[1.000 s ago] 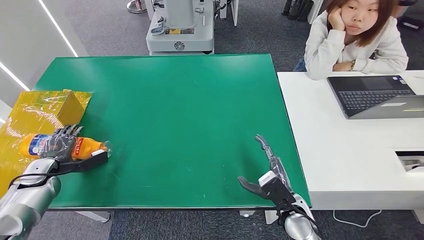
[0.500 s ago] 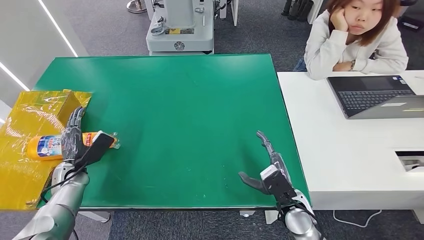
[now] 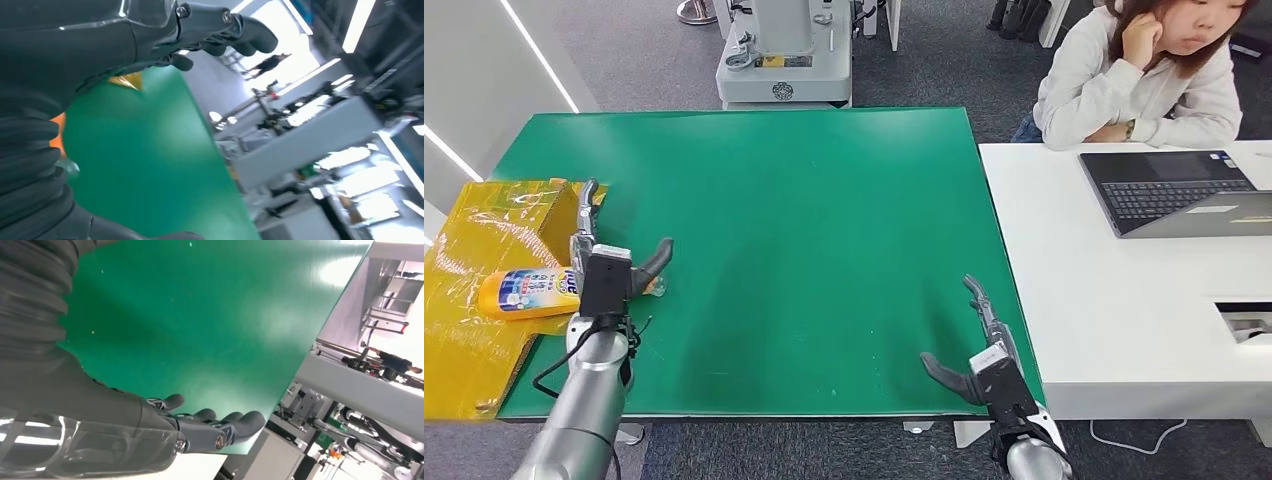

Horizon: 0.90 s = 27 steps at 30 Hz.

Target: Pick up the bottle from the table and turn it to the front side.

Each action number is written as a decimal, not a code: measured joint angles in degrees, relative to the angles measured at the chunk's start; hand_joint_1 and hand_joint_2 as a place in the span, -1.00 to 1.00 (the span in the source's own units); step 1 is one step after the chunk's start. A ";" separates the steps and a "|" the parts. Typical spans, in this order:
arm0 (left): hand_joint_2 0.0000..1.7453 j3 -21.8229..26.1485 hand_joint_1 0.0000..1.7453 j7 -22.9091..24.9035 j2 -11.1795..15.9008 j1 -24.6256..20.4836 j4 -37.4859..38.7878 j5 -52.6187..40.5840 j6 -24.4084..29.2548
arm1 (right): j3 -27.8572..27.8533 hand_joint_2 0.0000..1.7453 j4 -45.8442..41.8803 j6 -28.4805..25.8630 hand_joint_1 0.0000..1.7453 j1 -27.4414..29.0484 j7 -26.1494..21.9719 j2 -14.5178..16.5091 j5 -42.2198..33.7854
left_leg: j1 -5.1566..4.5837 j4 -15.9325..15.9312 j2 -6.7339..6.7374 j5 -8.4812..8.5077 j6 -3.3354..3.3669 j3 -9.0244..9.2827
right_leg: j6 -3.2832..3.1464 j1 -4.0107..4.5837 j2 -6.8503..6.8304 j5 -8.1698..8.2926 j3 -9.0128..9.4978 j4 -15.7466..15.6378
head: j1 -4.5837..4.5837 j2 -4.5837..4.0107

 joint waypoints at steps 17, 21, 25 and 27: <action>1.00 -17.90 -1.00 6.23 -8.18 18.19 -29.91 11.99 -10.04 | -0.22 1.00 -26.51 -15.09 -1.00 13.54 -4.15 5.82 0.10 | 0.00 -0.04 0.01 -0.13 0.10 -0.03 | 0.05 -0.01 -0.03 -0.09 -0.04 -0.02 | 0.00 0.00; 1.00 -18.11 -1.00 6.50 -8.07 20.19 -32.91 12.90 -10.45 | 0.09 1.00 -29.73 -15.10 -1.00 14.27 -4.10 6.48 -0.62 | 0.00 -0.04 0.03 -0.10 0.10 -0.02 | 0.04 -0.01 -0.03 -0.09 -0.02 -0.01 | 0.00 0.00; 1.00 -18.14 -1.00 6.33 -7.75 21.14 -34.31 13.72 -10.64 | 0.27 1.00 -31.01 -14.16 -1.00 14.17 -4.12 6.81 -0.90 | 0.00 -0.03 0.02 -0.10 0.10 -0.02 | 0.05 -0.01 -0.04 -0.08 0.01 -0.01 | 0.00 0.00; 1.00 -18.15 -1.00 6.00 -7.52 21.31 -34.58 14.15 -10.54 | 0.40 1.00 -31.11 -13.55 -1.00 13.94 -4.01 6.85 -1.06 | 0.00 -0.03 0.02 -0.09 0.10 -0.02 | 0.05 -0.01 -0.04 -0.08 0.01 -0.02 | 0.01 0.00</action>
